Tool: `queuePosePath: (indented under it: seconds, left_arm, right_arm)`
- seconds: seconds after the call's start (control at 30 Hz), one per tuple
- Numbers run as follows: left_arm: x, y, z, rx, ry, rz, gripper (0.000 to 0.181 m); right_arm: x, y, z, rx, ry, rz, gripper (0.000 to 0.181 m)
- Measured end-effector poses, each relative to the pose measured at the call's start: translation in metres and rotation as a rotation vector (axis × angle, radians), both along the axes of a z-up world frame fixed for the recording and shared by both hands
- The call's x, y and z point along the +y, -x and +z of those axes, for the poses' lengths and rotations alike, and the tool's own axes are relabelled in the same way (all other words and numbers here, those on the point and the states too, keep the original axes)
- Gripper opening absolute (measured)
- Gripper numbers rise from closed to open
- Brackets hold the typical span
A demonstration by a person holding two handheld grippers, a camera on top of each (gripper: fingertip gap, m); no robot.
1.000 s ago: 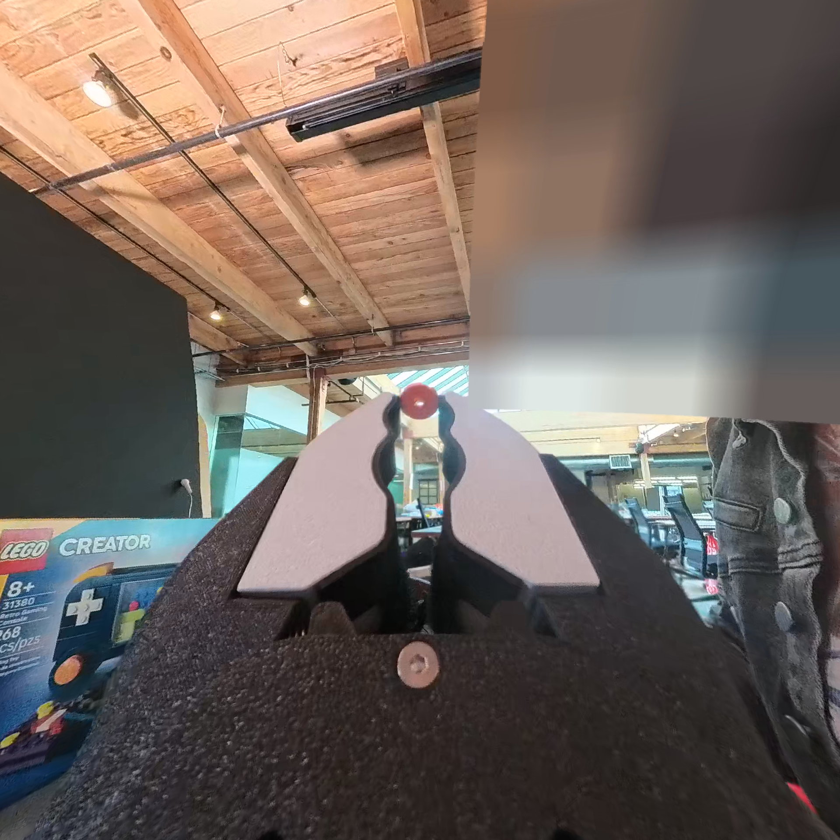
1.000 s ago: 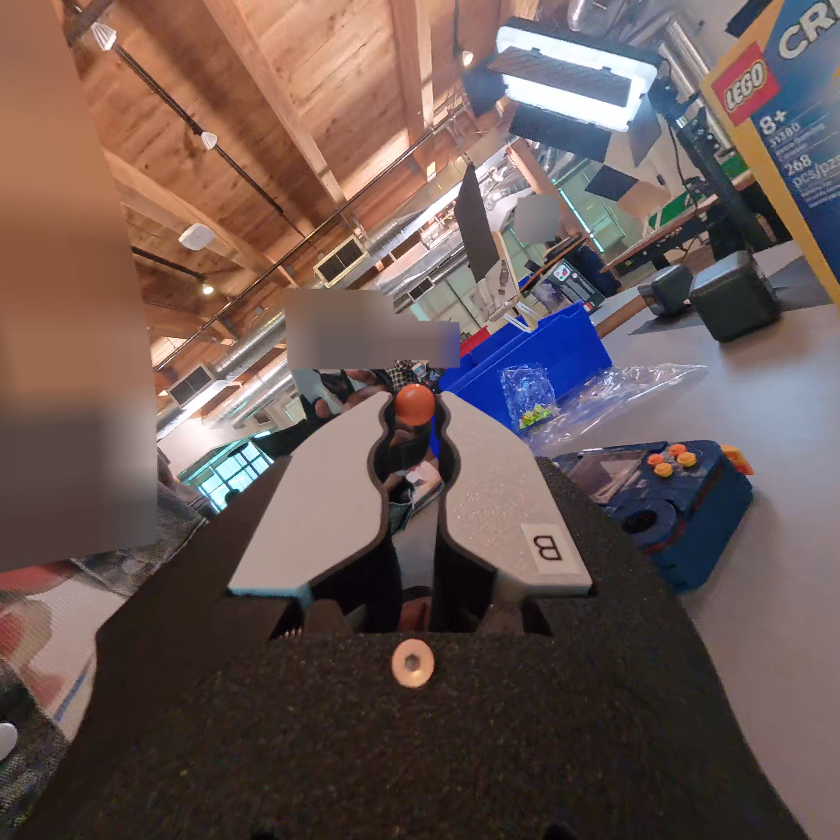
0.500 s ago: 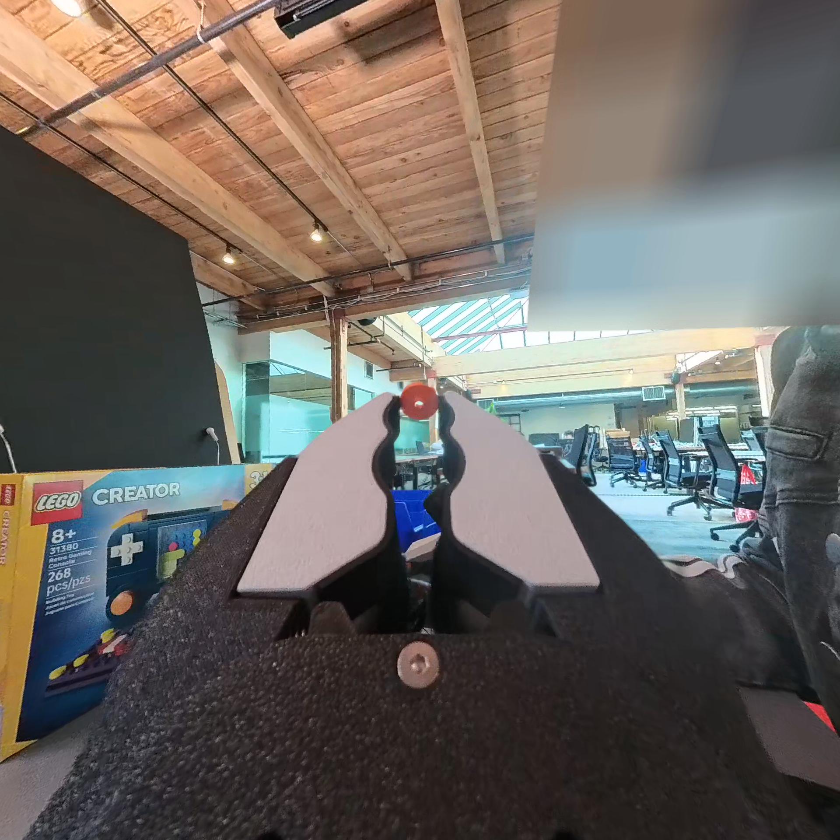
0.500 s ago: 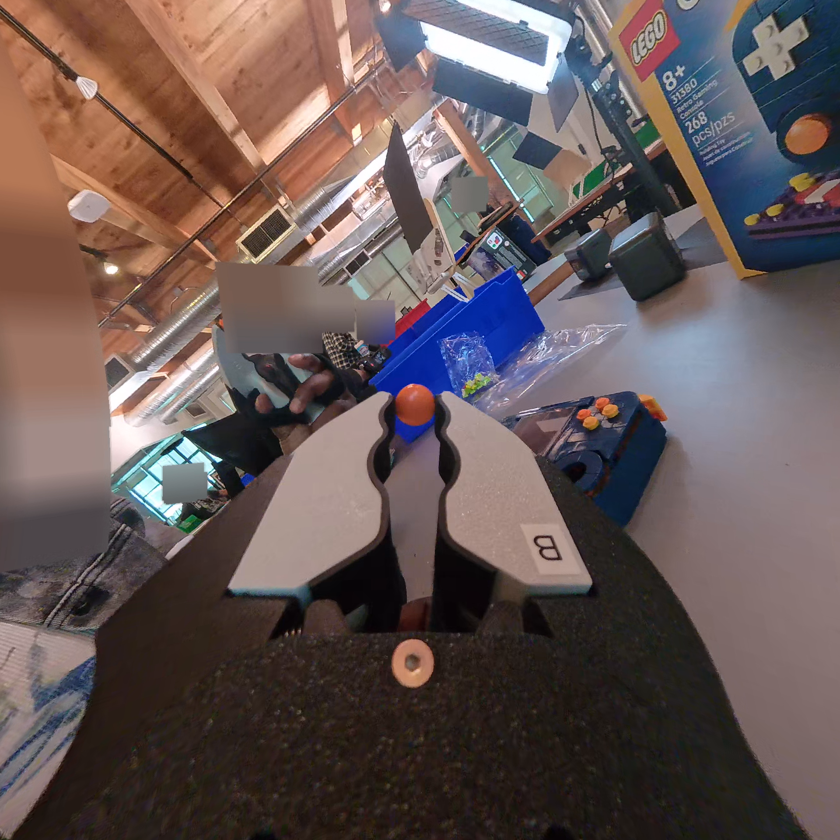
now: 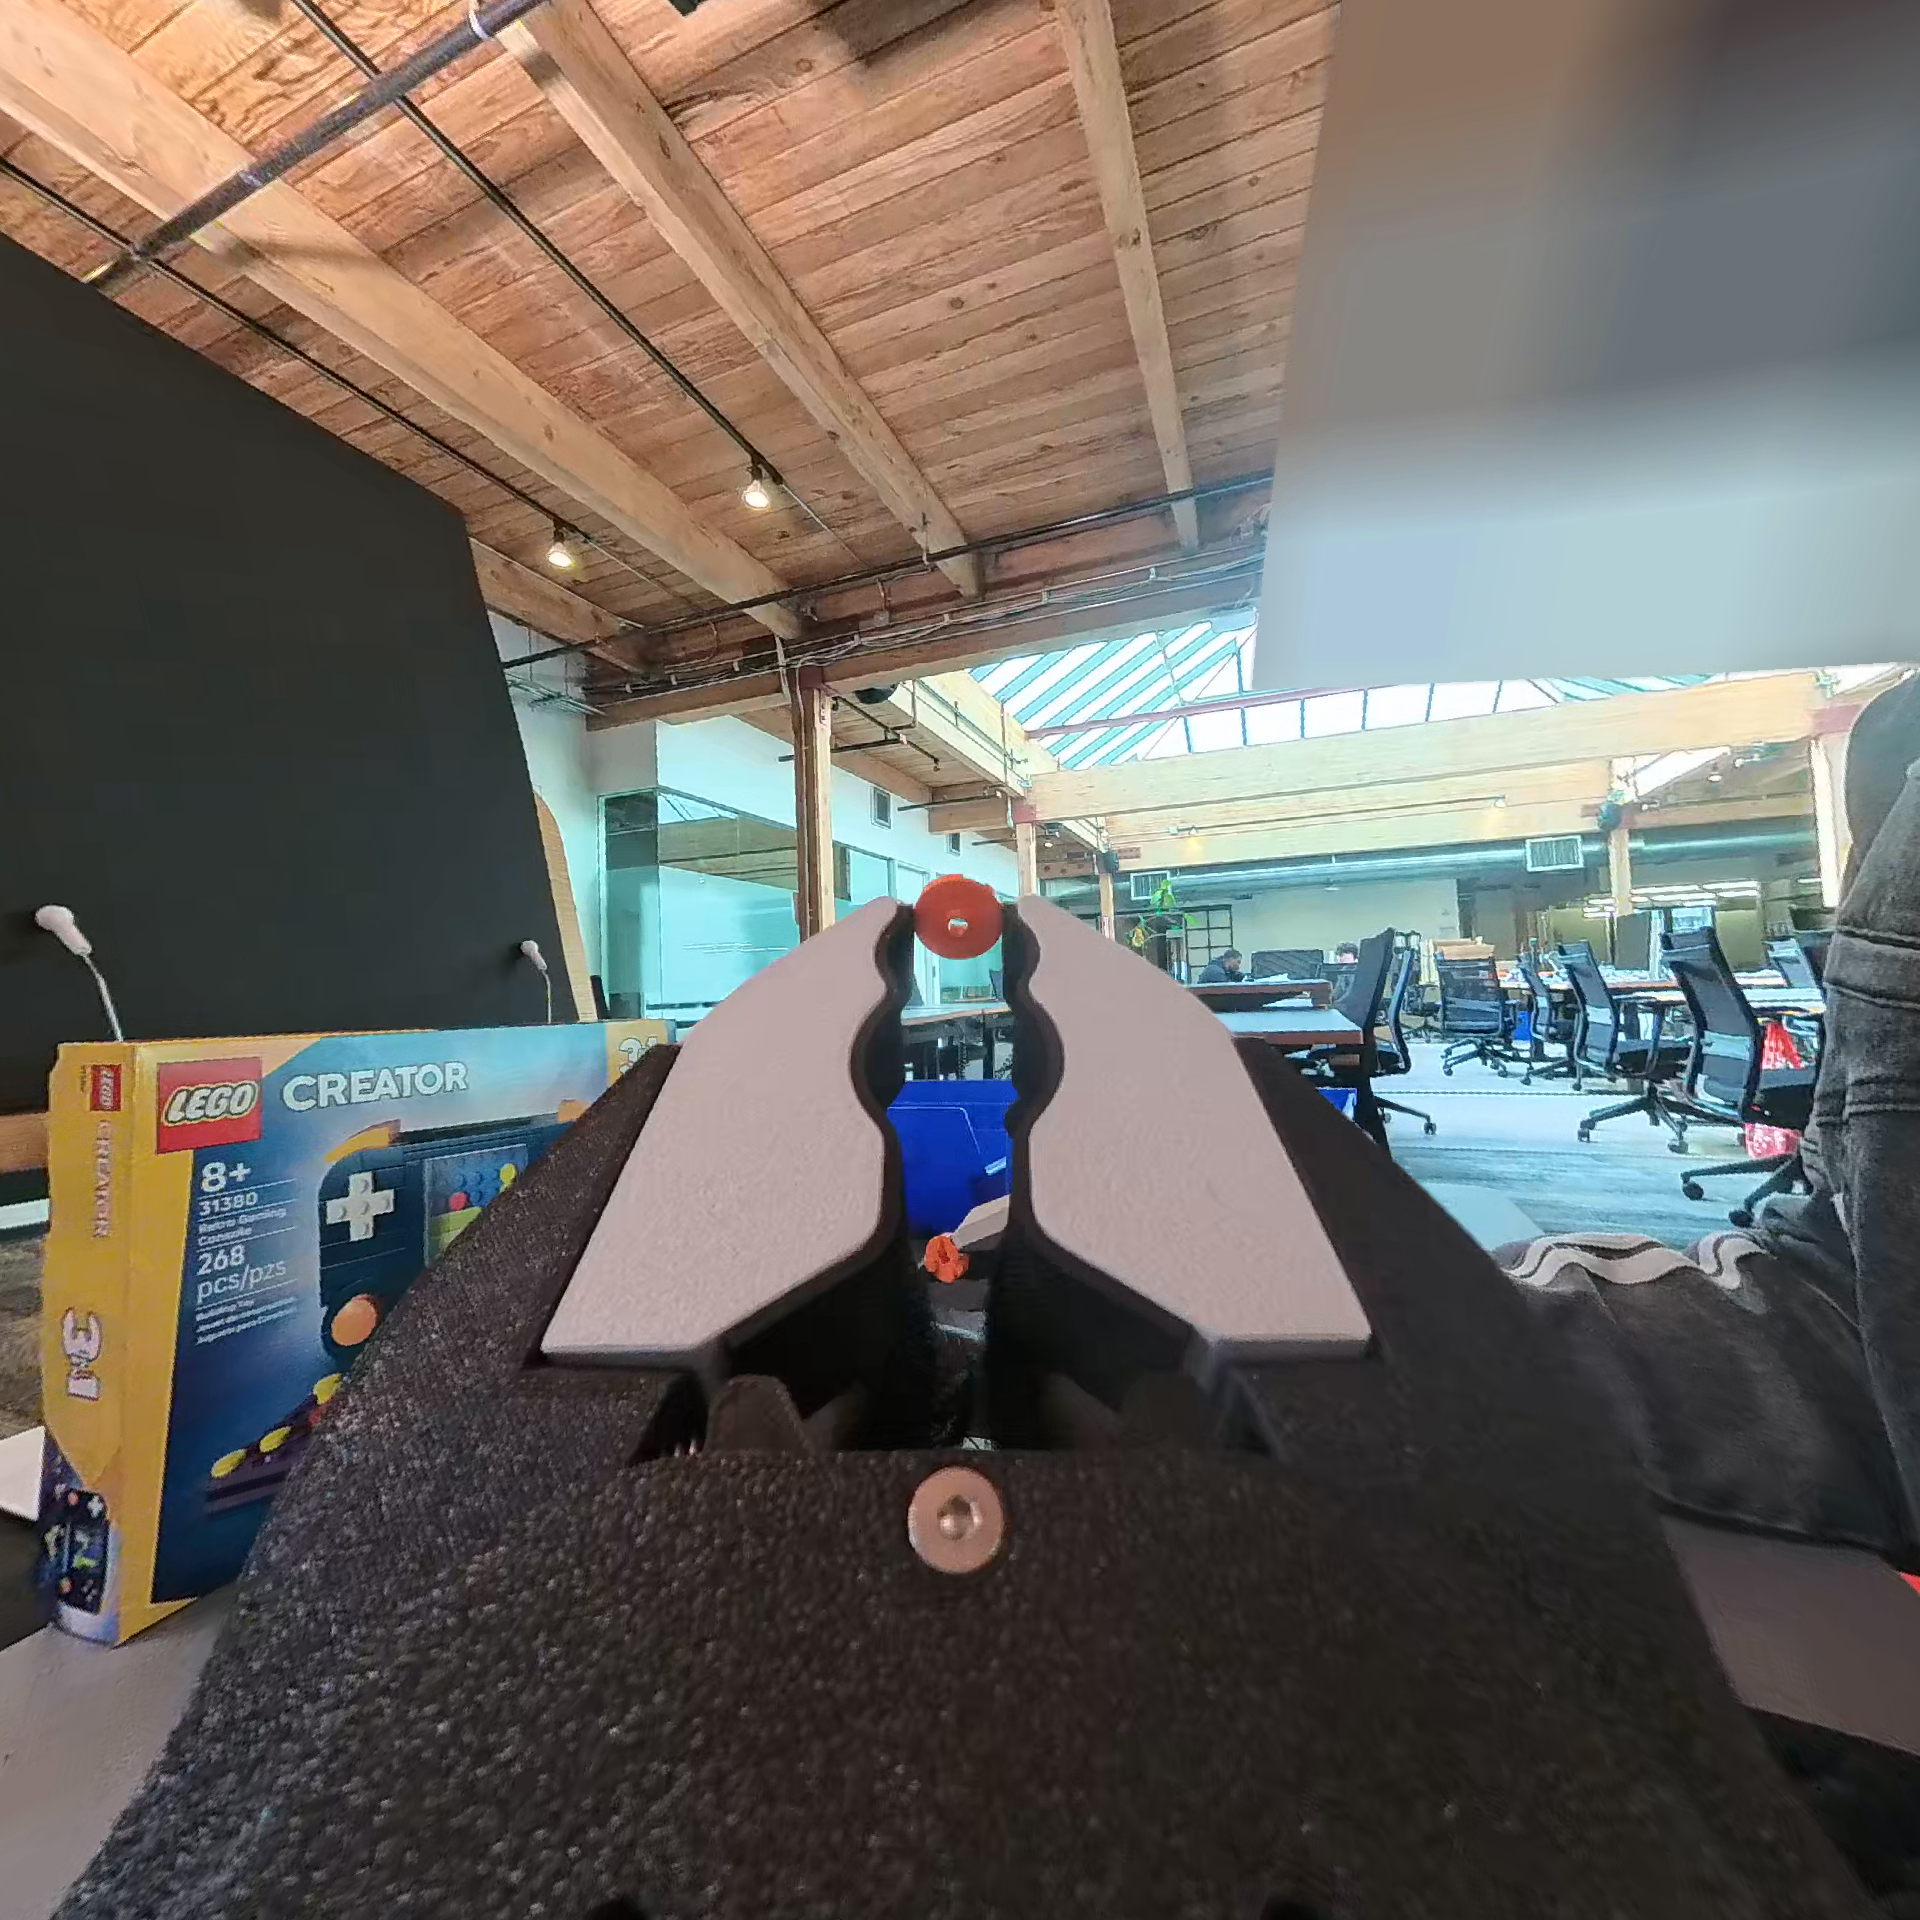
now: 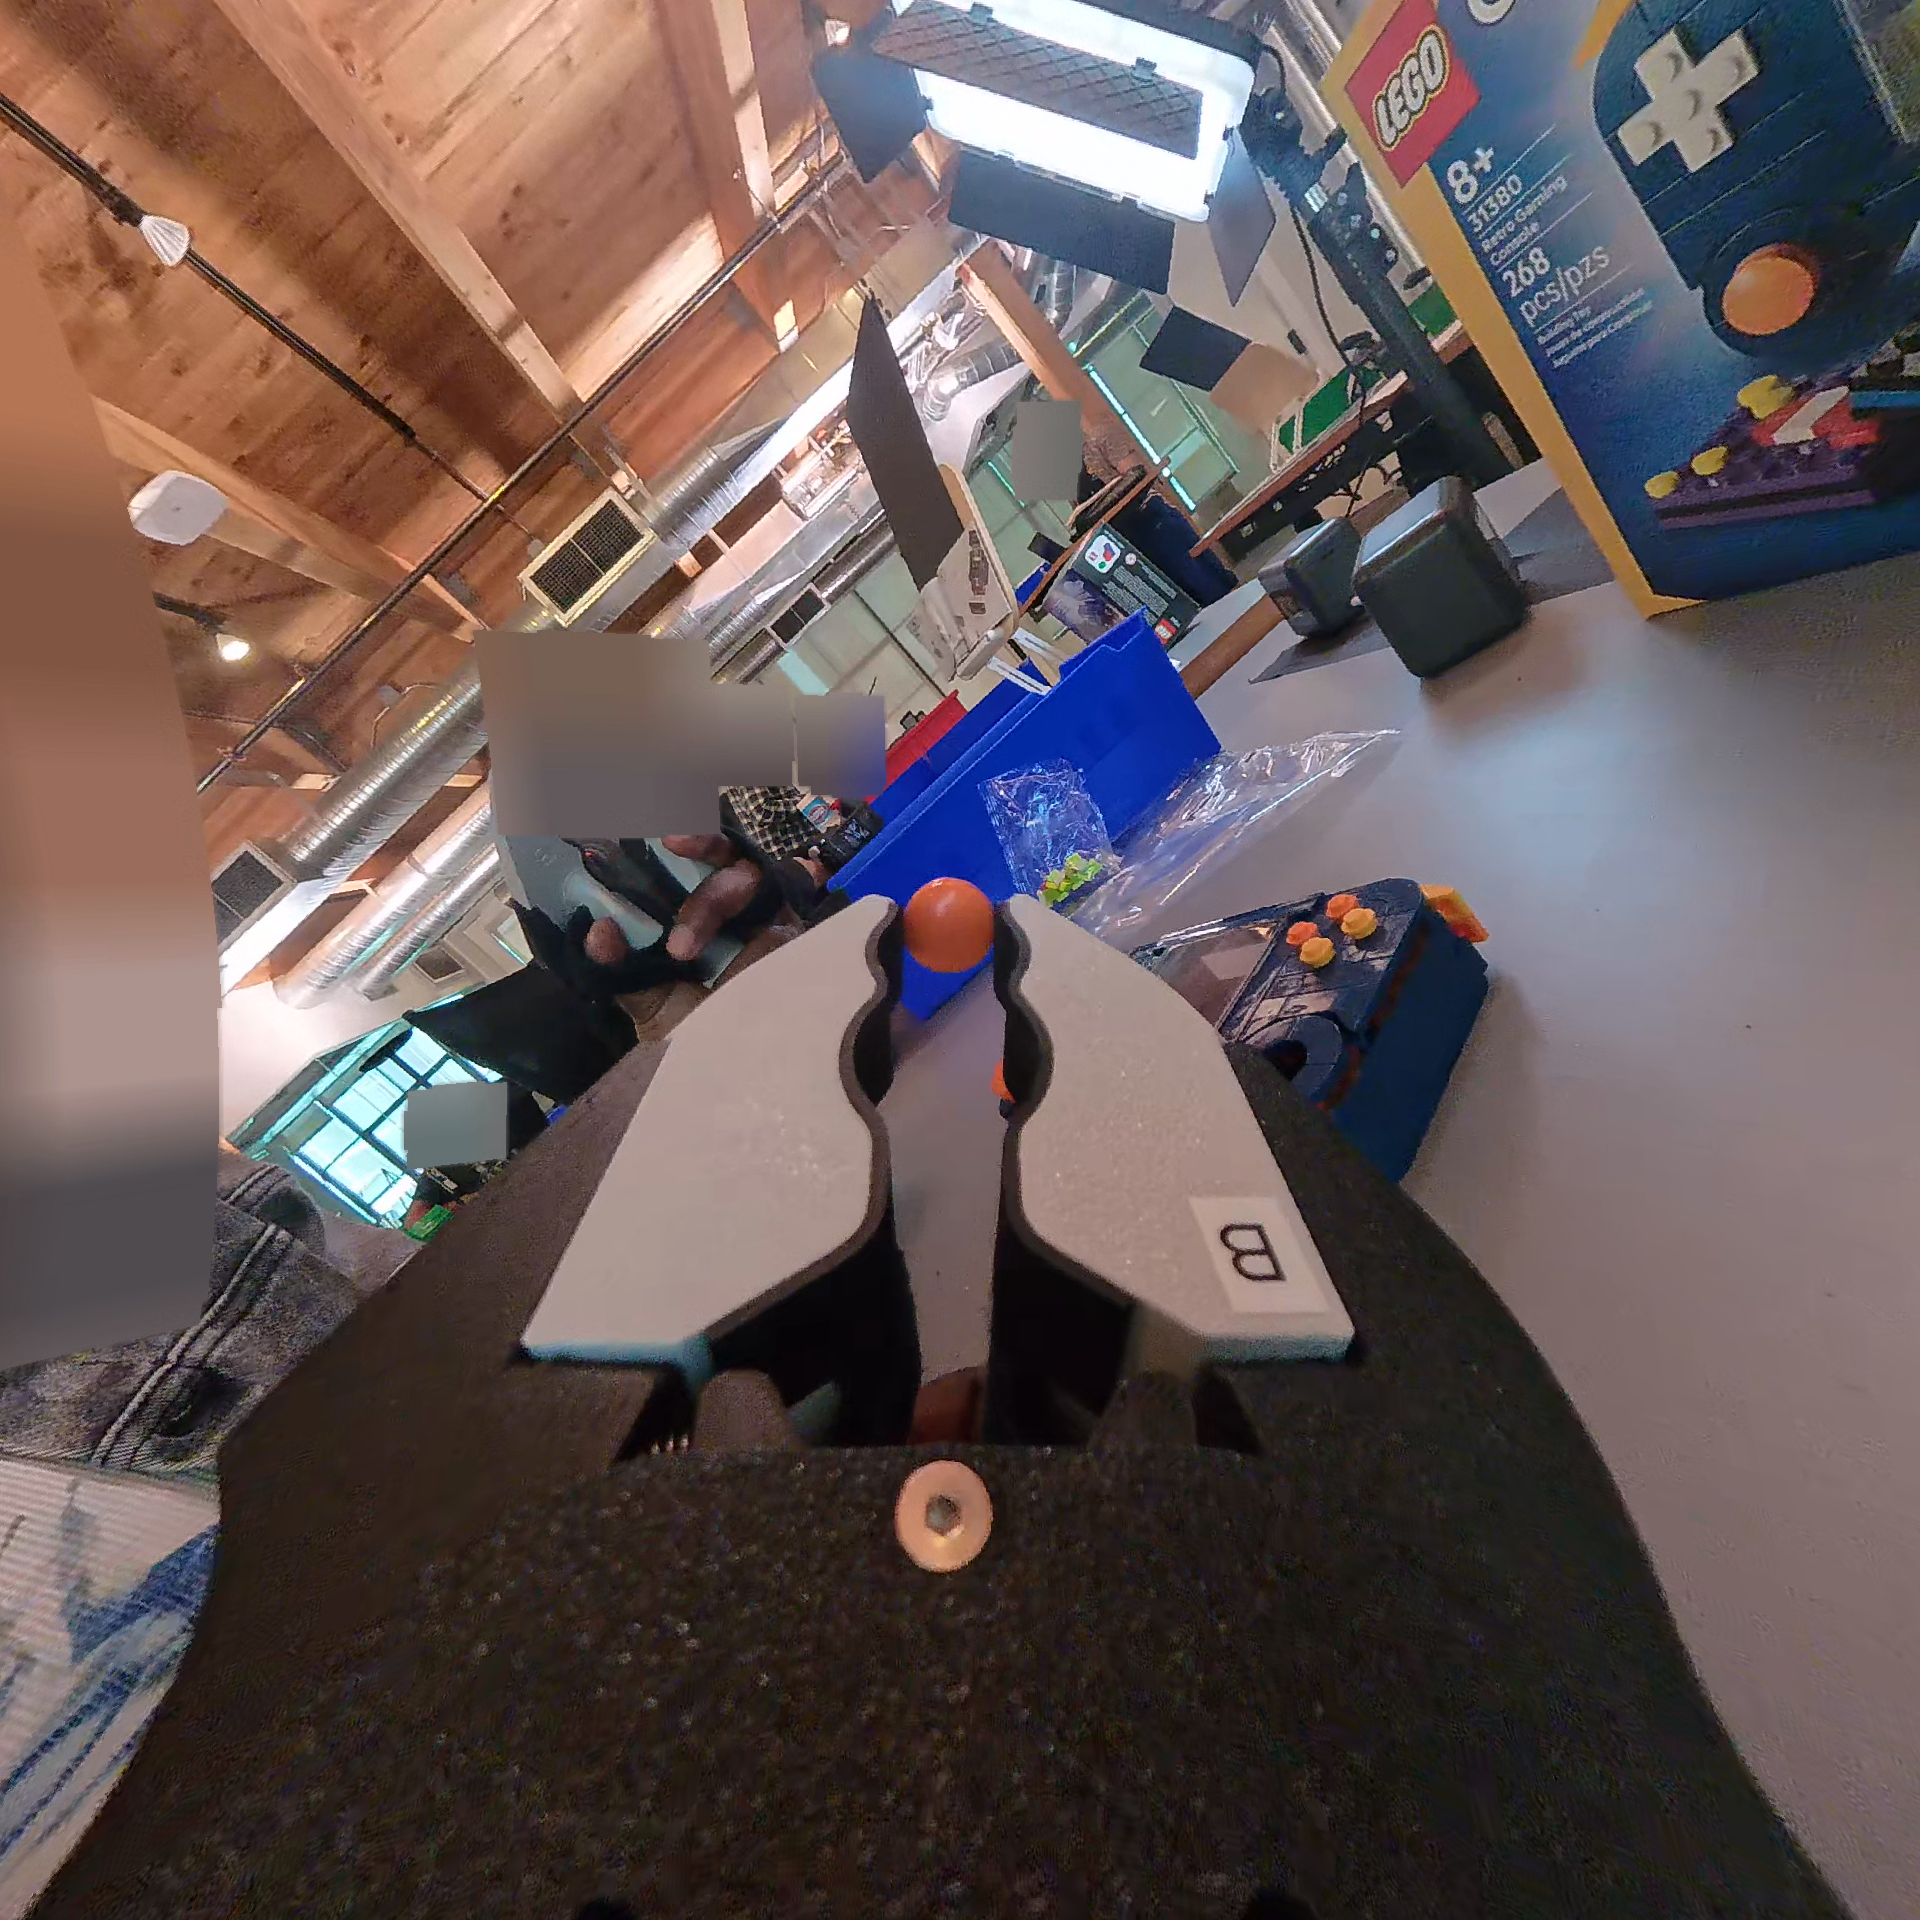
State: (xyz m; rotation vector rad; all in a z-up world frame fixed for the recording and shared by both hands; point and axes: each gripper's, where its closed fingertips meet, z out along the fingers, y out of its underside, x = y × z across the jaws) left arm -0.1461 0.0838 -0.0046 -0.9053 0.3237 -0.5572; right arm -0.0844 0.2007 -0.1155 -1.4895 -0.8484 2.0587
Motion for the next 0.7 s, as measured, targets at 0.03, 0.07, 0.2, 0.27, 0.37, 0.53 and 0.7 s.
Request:
queuePosePath:
  seconds: [0.03, 0.07, 0.2, 0.27, 0.37, 0.53, 0.7]
  left_arm:
    - [0.000, 0.001, 0.000, -0.004, 0.002, 0.001, 0.015]
    - [0.001, 0.001, -0.001, -0.003, 0.006, 0.004, 0.015]
    - [0.004, 0.000, -0.005, 0.030, 0.028, 0.026, 0.015]
    - [0.009, -0.003, -0.009, 0.073, 0.059, 0.042, 0.015]
    - [0.020, -0.015, -0.013, 0.194, 0.114, 0.075, 0.015]
    - [0.023, -0.040, 0.006, 0.209, 0.048, 0.004, 0.015]
    - [0.026, -0.040, -0.007, 0.141, 0.051, 0.002, 0.015]
  right_arm:
    - [0.000, 0.000, 0.000, -0.002, 0.001, -0.001, 0.016]
    - [0.000, 0.000, -0.001, -0.004, 0.000, -0.003, 0.016]
    - [0.001, 0.002, -0.004, -0.016, 0.001, -0.010, 0.016]
    - [0.003, 0.003, -0.006, -0.027, -0.014, -0.029, 0.016]
    - [0.004, 0.002, -0.005, -0.018, -0.066, -0.055, 0.016]
    - [0.003, 0.000, -0.002, -0.024, -0.156, -0.085, 0.016]
    - [0.027, -0.011, 0.004, -0.096, -0.467, -0.325, 0.016]
